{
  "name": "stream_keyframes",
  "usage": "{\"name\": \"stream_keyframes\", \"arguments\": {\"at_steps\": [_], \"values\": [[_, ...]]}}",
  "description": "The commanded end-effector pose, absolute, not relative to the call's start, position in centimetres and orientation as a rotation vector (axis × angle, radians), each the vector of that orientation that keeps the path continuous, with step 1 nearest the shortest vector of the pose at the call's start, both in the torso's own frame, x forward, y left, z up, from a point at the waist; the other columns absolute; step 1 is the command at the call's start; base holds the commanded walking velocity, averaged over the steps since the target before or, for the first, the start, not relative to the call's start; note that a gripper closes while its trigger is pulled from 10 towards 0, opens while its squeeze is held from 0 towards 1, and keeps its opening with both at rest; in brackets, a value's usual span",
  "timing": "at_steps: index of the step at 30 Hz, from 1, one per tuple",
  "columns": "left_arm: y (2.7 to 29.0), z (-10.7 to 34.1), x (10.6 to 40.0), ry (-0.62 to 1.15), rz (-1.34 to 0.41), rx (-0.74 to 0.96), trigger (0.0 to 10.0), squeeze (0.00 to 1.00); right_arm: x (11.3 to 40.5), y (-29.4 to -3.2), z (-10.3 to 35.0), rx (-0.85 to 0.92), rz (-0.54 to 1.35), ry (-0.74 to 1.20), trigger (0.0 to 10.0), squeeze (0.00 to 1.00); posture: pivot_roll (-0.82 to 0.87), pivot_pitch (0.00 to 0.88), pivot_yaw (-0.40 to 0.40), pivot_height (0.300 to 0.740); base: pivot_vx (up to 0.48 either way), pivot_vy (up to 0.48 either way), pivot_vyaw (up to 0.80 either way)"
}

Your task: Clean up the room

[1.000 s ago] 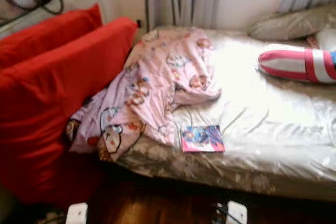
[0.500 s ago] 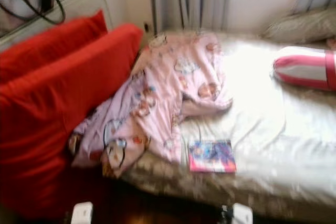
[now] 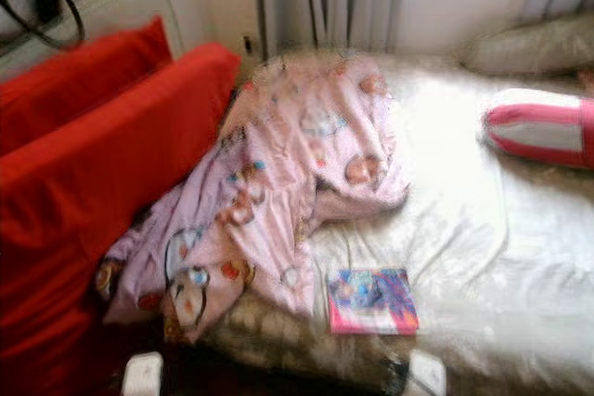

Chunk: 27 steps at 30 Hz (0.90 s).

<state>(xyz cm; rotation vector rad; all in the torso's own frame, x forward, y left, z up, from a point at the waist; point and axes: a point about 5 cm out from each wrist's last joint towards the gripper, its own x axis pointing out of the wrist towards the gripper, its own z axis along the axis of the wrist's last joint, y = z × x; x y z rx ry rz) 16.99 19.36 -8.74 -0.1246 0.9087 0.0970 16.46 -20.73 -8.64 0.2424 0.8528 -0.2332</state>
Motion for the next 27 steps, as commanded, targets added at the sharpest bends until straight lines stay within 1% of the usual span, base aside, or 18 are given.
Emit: {"name": "stream_keyframes", "arguments": {"at_steps": [1,5,17,27], "values": [[20.5,-8.84,16.41,0.928,0.121,-0.106,10.0,0.0,16.59,-19.81,-8.74,0.269,-0.227,0.854,10.0,0.0,0.02,0.051,0.003,0.74,0.259,0.0,0.0],[20.5,-8.82,16.45,0.926,0.123,-0.106,10.0,0.0,16.75,-19.82,-8.67,0.271,-0.224,0.849,10.0,0.0,0.02,0.062,0.001,0.74,0.257,0.0,0.0],[20.49,-8.78,16.53,0.923,0.117,-0.097,10.0,0.0,16.86,-19.8,-8.62,0.27,-0.22,0.847,10.0,0.0,0.03,0.074,-0.001,0.74,0.0,0.0,0.0],[20.47,-8.71,16.67,0.916,0.108,-0.093,10.0,0.0,16.86,-19.88,-8.61,0.268,-0.219,0.847,10.0,0.0,0.03,0.085,0.0,0.74,0.0,-0.463,0.0]]}}
